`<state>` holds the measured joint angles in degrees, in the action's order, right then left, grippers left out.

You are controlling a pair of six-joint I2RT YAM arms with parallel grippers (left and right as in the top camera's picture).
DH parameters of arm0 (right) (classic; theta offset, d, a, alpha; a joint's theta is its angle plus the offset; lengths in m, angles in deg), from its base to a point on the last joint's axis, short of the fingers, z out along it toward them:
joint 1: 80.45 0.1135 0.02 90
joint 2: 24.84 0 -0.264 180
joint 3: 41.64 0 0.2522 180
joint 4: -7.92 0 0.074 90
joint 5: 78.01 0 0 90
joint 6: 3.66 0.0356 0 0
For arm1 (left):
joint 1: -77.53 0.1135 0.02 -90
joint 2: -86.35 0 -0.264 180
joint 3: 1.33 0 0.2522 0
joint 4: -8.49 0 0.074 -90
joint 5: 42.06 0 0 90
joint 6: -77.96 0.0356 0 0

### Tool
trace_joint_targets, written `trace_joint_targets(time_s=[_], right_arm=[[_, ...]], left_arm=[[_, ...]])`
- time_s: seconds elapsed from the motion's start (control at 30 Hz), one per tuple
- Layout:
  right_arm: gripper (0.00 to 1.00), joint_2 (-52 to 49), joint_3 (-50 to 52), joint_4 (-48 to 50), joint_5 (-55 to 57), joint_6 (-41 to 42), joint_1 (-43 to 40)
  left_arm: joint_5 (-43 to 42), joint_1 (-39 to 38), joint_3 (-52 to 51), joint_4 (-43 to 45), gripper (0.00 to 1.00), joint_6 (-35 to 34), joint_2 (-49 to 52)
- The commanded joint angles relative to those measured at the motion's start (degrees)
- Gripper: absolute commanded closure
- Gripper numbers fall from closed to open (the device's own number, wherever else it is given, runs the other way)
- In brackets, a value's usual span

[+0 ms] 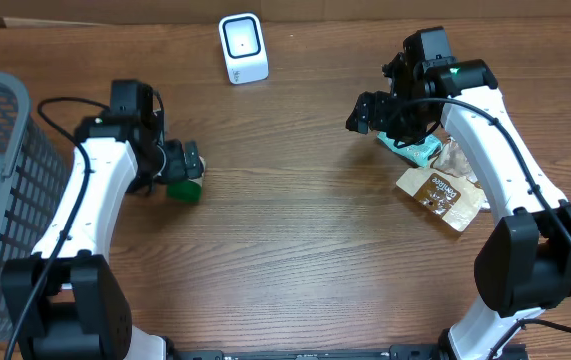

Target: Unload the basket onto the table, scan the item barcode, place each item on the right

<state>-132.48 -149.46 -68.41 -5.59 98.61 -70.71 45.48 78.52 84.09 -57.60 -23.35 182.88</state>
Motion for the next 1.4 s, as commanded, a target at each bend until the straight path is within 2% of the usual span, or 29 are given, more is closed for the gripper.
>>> trace_joint_targets(time_s=[0.0, 0.27, 0.37, 0.43, 0.5, 0.57, 0.63, 0.67, 0.7, 0.87, 1.17, 1.37], right_arm=[[0.16, 0.2, 0.3, 0.1, 0.2, -0.6, 0.0], [0.15, 0.2, 0.3, 0.1, 0.2, -0.6, 0.0], [0.16, 0.2, 0.3, 0.1, 0.2, -0.6, 0.0], [0.16, 0.2, 0.3, 0.1, 0.2, -0.6, 0.0], [0.16, 0.2, 0.3, 0.2, 0.2, -0.6, 0.0], [0.16, 0.2, 0.3, 0.3, 0.2, -0.6, 0.0], [0.15, 0.2, 0.3, 0.3, 0.2, -0.6, 0.0], [0.16, 0.2, 0.3, 0.3, 0.1, -0.6, 0.0], [0.16, 0.2, 0.3, 0.3, 0.1, -0.6, 0.0], [0.16, 0.2, 0.3, 0.3, 0.1, -0.6, 0.0], [0.16, 0.2, 0.3, 0.1, 0.2, -0.6, 0.0], [0.16, 0.2, 0.3, 1.5, 0.1, -0.6, 0.0]], left_arm=[[3.0, 0.3, -4.1, 4.4, 0.0, 1.4, -0.3], [3.1, 0.1, -8.7, 15.7, 0.0, 1.0, 0.3], [2.8, 0.1, -8.6, 17.0, 0.06, 0.8, 1.1], [2.9, 0.3, -7.9, 16.5, 0.19, 0.3, 1.1], [3.0, 1.0, -5.9, 14.6, 0.38, -0.8, 1.1], [3.1, 2.1, -3.1, 12.2, 0.64, -1.6, 1.1], [3.1, 3.5, -0.4, 10.2, 0.85, -1.8, 1.1], [3.1, 4.0, 0.3, 9.9, 0.93, -2.3, 1.1], [3.1, 4.4, 0.5, 9.9, 0.96, -2.8, 1.1], [5.1, 5.4, -0.7, 10.9, 0.96, -3.1, 2.9], [5.4, 4.7, -1.7, 14.8, 0.96, -3.0, 12.1], [5.5, 4.6, -0.6, 19.6, 0.96, -3.0, 12.4]])
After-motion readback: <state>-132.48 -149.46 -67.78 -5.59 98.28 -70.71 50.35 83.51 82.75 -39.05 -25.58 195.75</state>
